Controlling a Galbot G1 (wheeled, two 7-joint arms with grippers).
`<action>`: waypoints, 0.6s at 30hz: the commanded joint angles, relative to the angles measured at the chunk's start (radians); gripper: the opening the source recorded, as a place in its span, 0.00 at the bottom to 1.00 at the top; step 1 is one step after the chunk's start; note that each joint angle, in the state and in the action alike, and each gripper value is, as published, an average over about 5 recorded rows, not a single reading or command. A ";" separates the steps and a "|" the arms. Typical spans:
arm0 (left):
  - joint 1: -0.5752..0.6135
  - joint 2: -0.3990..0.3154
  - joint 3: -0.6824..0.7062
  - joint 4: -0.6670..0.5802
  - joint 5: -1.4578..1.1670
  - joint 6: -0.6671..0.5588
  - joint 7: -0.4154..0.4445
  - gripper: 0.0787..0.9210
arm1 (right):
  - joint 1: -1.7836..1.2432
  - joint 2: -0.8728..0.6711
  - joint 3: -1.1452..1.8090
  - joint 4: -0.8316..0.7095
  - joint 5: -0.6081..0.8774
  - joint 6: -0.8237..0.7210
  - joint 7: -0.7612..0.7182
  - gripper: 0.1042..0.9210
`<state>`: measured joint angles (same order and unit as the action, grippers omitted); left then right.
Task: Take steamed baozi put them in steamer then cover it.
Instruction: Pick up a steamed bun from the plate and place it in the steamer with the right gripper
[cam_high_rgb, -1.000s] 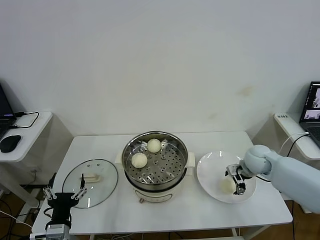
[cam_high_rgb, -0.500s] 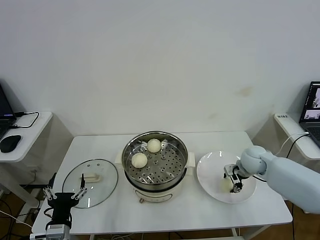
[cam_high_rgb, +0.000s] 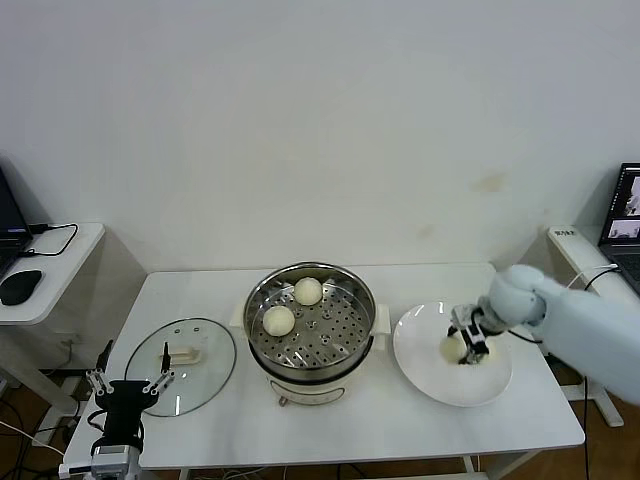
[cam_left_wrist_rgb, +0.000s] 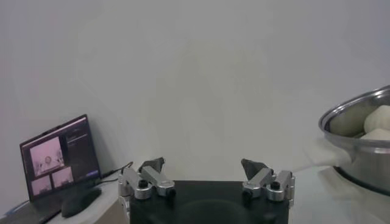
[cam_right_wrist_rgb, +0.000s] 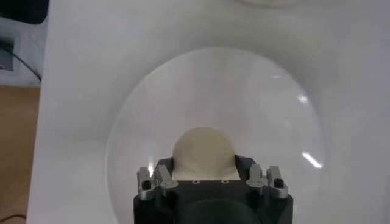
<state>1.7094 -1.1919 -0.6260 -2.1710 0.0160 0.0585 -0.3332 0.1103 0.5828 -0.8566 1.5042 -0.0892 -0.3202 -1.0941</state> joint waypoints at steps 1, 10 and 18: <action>-0.001 0.001 0.003 -0.005 -0.001 0.001 0.000 0.88 | 0.305 0.027 -0.093 0.001 0.140 -0.019 -0.020 0.64; -0.003 0.007 0.002 -0.013 -0.006 0.001 -0.001 0.88 | 0.562 0.234 -0.251 0.001 0.281 -0.035 0.007 0.65; -0.002 0.001 -0.013 -0.018 -0.009 0.001 -0.001 0.88 | 0.569 0.378 -0.310 0.033 0.351 0.040 0.048 0.65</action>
<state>1.7066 -1.1911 -0.6368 -2.1883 0.0073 0.0591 -0.3343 0.5593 0.8263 -1.0885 1.5283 0.1722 -0.3133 -1.0622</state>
